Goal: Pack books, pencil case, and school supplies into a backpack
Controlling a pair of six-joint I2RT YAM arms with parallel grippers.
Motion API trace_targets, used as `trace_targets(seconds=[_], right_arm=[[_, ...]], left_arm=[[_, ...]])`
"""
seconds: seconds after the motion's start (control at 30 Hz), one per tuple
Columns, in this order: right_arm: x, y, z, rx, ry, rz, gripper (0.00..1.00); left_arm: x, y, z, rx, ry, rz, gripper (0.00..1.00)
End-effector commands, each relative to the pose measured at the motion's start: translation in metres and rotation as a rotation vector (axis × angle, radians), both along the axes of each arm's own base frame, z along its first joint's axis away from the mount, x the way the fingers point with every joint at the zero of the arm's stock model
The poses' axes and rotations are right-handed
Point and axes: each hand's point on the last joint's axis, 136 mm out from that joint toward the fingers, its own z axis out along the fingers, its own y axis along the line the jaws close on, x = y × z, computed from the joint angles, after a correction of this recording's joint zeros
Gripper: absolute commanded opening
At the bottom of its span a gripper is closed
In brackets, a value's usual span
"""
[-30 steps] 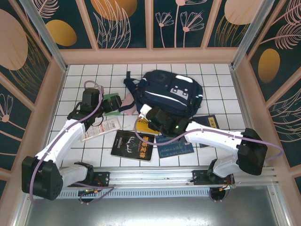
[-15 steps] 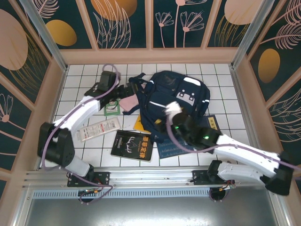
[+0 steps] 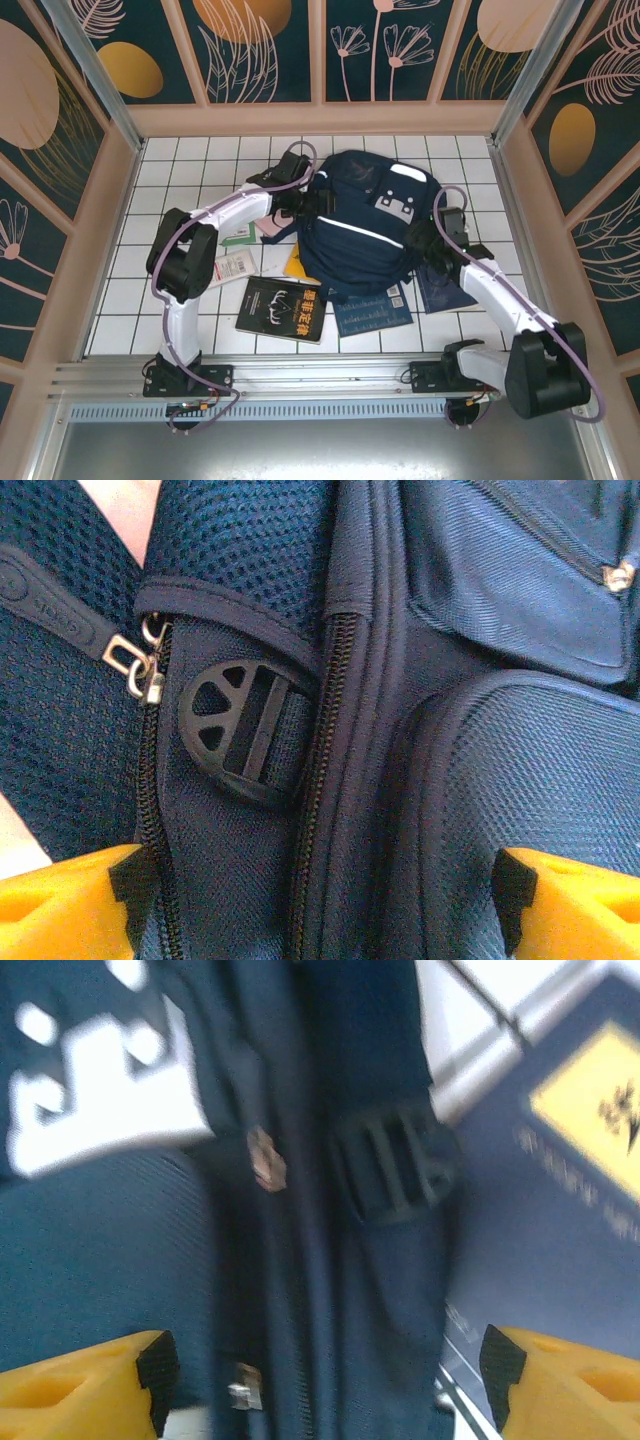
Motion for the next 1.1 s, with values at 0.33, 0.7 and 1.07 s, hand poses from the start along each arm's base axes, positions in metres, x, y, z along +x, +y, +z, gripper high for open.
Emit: trace_targets(seconds=[0.33,0.7,1.07], right_arm=[[0.037,0.04,-0.021,0.308,-0.008,-0.057,0.36],[0.083,0.024,0.067,0.215,-0.193,-0.096,0.0],[0.158,0.03,0.115,0.106,-0.298,0.081,0.1]], left_arm=[[-0.007,-0.032,-0.013,-0.111,0.067,-0.037,0.22],[0.0,-0.051,0.073,-0.315,-0.023,-0.018,0.0],[-0.017,-0.054,0.135,-0.572,-0.041,0.049,0.0]])
